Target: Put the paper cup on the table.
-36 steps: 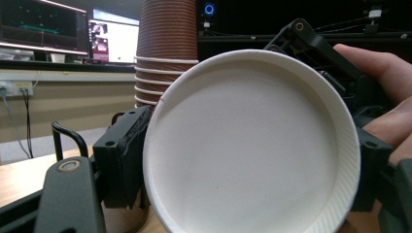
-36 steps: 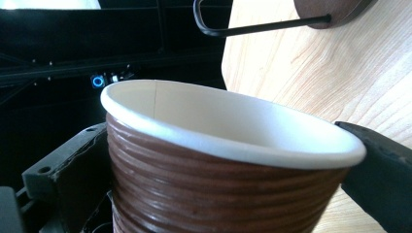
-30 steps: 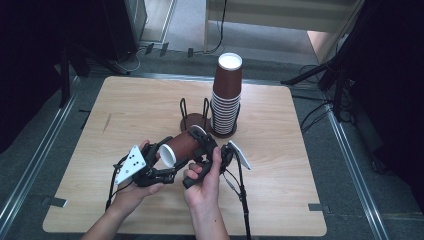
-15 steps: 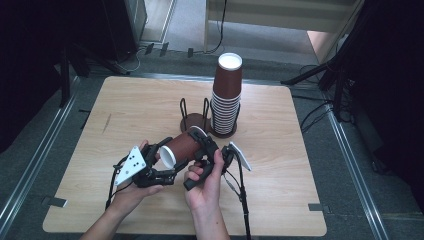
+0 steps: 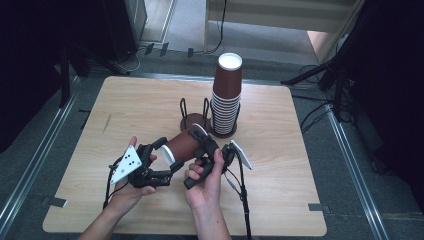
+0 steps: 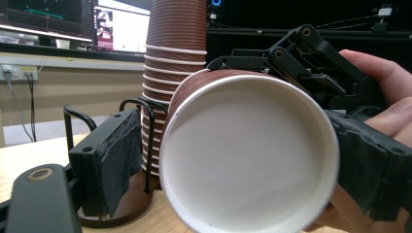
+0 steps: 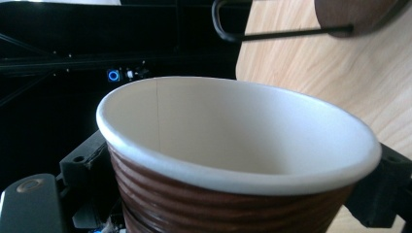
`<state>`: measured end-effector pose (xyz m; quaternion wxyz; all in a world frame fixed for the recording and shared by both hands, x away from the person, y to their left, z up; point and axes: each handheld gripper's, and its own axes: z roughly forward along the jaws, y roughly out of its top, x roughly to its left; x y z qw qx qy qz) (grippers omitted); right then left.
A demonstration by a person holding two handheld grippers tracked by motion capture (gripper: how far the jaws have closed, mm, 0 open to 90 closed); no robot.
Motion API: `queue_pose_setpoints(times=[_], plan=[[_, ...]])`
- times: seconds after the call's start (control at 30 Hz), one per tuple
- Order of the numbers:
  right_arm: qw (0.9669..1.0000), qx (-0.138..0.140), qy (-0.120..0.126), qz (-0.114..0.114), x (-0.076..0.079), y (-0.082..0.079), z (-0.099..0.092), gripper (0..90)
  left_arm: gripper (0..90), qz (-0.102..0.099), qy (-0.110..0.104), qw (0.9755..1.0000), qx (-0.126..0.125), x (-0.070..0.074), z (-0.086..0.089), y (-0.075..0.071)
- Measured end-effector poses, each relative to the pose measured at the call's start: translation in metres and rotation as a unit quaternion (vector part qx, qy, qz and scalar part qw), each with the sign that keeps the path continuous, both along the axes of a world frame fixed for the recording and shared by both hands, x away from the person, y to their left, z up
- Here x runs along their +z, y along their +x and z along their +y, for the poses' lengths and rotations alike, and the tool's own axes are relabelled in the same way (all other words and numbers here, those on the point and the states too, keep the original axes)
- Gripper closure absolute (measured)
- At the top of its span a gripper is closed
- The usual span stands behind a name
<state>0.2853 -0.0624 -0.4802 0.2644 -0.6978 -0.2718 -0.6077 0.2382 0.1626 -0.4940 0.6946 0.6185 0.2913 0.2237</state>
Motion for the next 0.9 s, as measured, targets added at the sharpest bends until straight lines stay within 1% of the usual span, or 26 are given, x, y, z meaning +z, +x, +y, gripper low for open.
queue_pose_setpoints(times=[0.07,0.13,0.2,0.27,0.3,0.33,0.37,0.47,0.5,0.6,0.67,0.7,0.73,0.77,0.8,0.87,0.9], plan=[[0.9999,-0.007,-0.004,-0.006,0.001,0.001,-0.003,11.2,8.1,0.005,0.003,1.0000,0.001,0.000,0.001,0.000],[0.9999,-0.010,-0.005,-0.006,0.001,0.001,-0.004,11.2,6.9,0.012,0.002,0.9999,0.006,-0.001,0.001,-0.001],[0.9998,-0.014,-0.006,-0.009,0.002,0.002,-0.005,11.2,0.0,0.014,-0.001,0.9999,-0.003,-0.001,0.002,-0.002],[0.9995,-0.021,-0.015,-0.016,0.004,0.002,-0.007,11.3,0.0,0.019,-0.001,0.9998,-0.002,0.000,0.003,-0.003],[0.9995,-0.021,-0.015,-0.016,0.004,0.002,-0.007,11.3,0.0,0.022,0.001,0.9997,0.004,0.000,0.004,-0.003],[0.9993,-0.025,-0.017,-0.021,0.004,0.002,-0.008,11.3,0.0,0.026,0.000,0.9996,0.009,0.000,0.005,-0.004],[0.9990,-0.030,-0.025,-0.023,0.005,0.002,-0.010,11.3,0.0,0.029,-0.002,0.9995,0.012,-0.001,0.005,-0.004],[0.9988,-0.031,-0.029,-0.025,0.005,0.002,-0.011,11.3,0.0,0.037,0.003,0.9992,0.014,-0.002,0.008,-0.005],[0.9986,-0.028,-0.031,-0.031,0.006,0.002,-0.013,11.3,0.0,0.039,0.007,0.9991,0.016,-0.003,0.009,-0.005],[0.9982,-0.029,-0.037,-0.037,0.007,0.002,-0.016,11.3,0.0,0.047,0.006,0.9986,0.024,-0.006,0.014,-0.007],[0.9969,-0.034,-0.046,-0.053,0.009,0.002,-0.019,11.3,0.0,0.054,0.005,0.9980,0.032,-0.008,0.019,-0.007],[0.9965,-0.035,-0.050,-0.058,0.011,0.002,-0.020,11.4,0.0,0.057,0.003,0.9977,0.036,-0.010,0.021,-0.007],[0.9955,-0.036,-0.057,-0.067,0.012,0.001,-0.022,11.5,0.0,0.060,0.001,0.9975,0.038,-0.010,0.023,-0.007],[0.9943,-0.036,-0.059,-0.081,0.014,0.001,-0.022,11.5,0.0,0.061,0.001,0.9973,0.041,-0.012,0.025,-0.007],[0.9930,-0.034,-0.062,-0.095,0.016,0.000,-0.023,11.5,0.0,0.063,0.003,0.9970,0.044,-0.013,0.027,-0.008],[0.9901,-0.030,-0.080,-0.112,0.021,-0.002,-0.024,11.5,0.0,0.065,0.007,0.9967,0.048,-0.016,0.031,-0.010],[0.9879,-0.030,-0.090,-0.122,0.022,-0.002,-0.024,11.5,0.0,0.067,0.009,0.9964,0.050,-0.018,0.033,-0.011]])
